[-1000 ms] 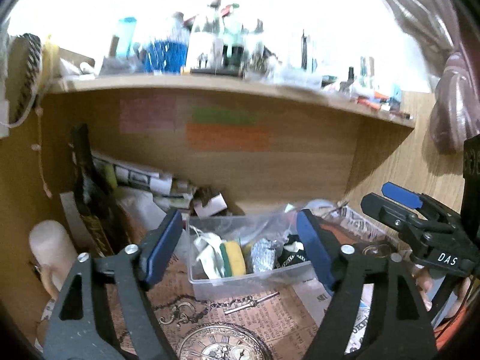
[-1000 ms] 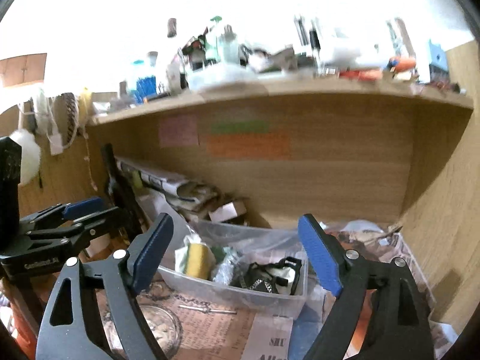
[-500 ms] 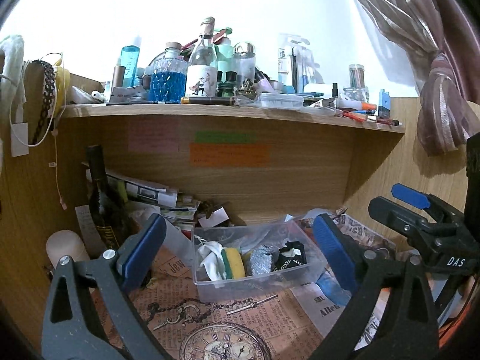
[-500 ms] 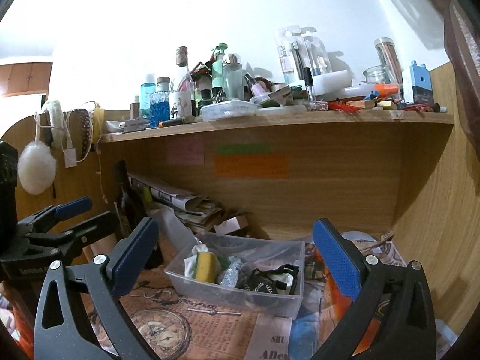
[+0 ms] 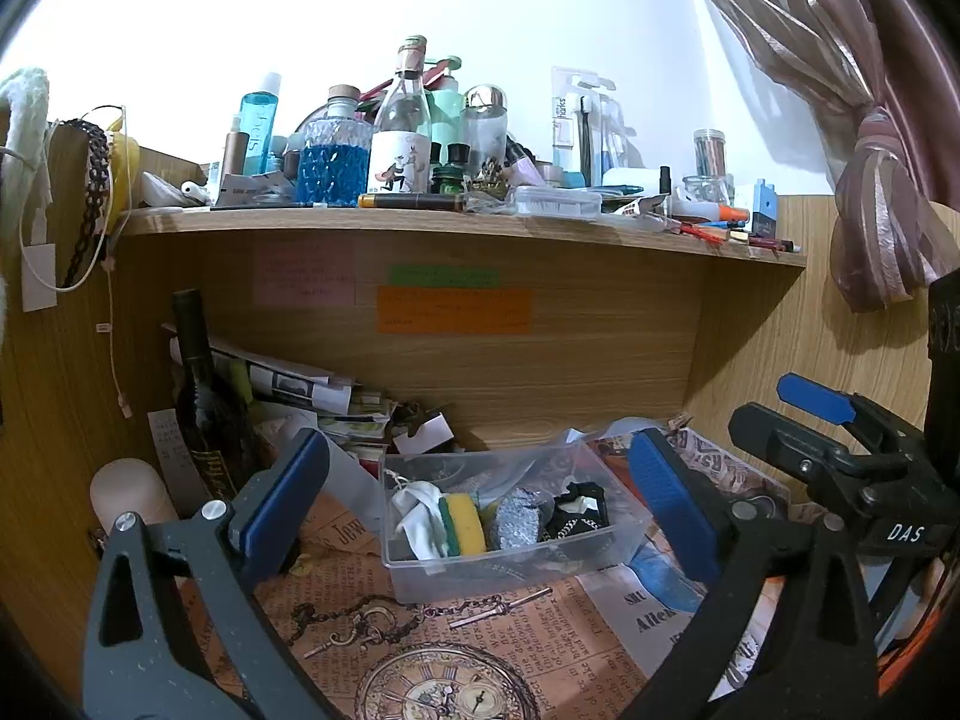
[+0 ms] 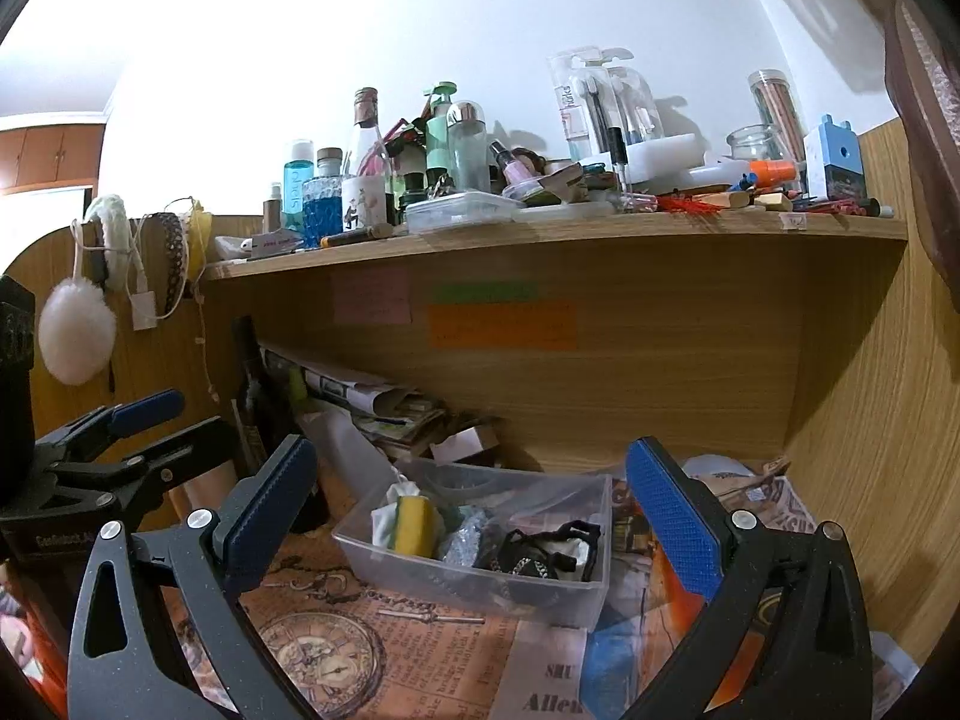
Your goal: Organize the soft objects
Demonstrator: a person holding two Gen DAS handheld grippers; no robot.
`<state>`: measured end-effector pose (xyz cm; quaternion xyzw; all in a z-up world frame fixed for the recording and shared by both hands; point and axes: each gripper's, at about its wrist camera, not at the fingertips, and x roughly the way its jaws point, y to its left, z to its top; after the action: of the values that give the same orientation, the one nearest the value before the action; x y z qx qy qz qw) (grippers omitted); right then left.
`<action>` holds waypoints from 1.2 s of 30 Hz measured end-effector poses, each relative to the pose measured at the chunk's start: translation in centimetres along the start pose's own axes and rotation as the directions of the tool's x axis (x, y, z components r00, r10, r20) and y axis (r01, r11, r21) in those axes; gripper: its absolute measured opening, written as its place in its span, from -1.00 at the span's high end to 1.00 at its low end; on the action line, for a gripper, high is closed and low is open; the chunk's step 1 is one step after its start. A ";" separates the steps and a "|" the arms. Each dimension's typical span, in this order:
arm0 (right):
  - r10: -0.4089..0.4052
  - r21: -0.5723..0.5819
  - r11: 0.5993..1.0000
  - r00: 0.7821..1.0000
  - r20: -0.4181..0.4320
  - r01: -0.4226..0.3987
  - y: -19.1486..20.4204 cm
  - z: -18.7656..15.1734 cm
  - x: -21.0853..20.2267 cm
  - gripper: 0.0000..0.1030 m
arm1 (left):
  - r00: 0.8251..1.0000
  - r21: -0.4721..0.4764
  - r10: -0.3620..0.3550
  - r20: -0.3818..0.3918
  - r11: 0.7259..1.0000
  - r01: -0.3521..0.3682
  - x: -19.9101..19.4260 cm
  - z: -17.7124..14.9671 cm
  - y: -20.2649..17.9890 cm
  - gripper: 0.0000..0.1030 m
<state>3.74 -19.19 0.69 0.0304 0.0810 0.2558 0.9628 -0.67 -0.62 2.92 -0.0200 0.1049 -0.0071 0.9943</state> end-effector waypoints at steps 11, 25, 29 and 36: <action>0.007 0.006 1.000 1.000 -0.005 -0.007 -0.1 0.0 0.1 -1.00 | 1.000 0.002 0.004 -0.001 1.000 -0.004 0.1 -0.1 -0.5 -0.99; 0.008 0.005 1.000 1.000 -0.005 -0.008 0.0 0.0 0.2 -1.00 | 1.000 0.001 0.000 -0.002 1.000 0.000 0.2 -0.2 -0.5 -0.99; 0.008 0.004 1.000 1.000 -0.006 -0.008 0.1 -0.1 0.2 -1.00 | 1.000 0.001 -0.001 -0.002 1.000 0.001 0.3 -0.1 -0.4 -0.99; 0.010 0.004 1.000 1.000 -0.008 -0.010 0.2 -0.1 0.3 -1.00 | 1.000 -0.003 -0.004 -0.001 1.000 0.004 0.4 -0.2 -0.1 -0.99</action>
<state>3.94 -18.89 0.56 0.0315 0.0854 0.2608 0.9611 -0.32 -0.78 2.69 -0.0218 0.1054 -0.0090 0.9941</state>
